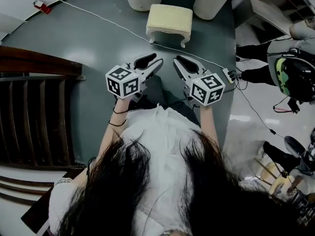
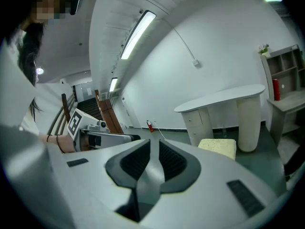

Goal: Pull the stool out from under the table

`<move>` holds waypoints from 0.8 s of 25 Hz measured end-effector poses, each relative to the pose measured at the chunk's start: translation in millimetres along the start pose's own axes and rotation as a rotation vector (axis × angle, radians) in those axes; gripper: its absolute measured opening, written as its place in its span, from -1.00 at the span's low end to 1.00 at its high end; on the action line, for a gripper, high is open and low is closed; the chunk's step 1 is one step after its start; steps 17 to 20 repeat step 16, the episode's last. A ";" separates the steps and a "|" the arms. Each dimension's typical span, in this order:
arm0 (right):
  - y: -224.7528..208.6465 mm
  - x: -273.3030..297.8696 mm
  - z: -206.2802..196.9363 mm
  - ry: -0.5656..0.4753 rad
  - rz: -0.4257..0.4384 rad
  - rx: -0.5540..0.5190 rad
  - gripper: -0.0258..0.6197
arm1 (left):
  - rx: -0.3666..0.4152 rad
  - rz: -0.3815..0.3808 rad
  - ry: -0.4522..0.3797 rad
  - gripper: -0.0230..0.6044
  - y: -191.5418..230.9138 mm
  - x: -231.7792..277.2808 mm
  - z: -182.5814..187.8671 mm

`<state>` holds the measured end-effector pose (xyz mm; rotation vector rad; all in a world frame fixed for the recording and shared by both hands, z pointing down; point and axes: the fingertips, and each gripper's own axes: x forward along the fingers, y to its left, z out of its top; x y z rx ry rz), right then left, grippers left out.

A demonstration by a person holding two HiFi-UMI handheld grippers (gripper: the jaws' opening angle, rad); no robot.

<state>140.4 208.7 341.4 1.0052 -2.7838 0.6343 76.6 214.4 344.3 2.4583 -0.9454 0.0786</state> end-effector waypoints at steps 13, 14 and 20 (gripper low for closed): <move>2.2 7.8 1.2 0.017 0.016 -0.019 -0.70 | -0.001 0.018 -0.028 -0.41 8.0 -5.7 10.2; 2.4 7.8 1.6 0.017 0.016 -0.021 -0.70 | 0.001 0.019 -0.030 -0.41 8.5 -6.2 11.4; 2.6 7.3 2.7 0.016 0.015 -0.024 -0.70 | 0.003 0.021 -0.036 -0.41 9.2 -7.2 14.5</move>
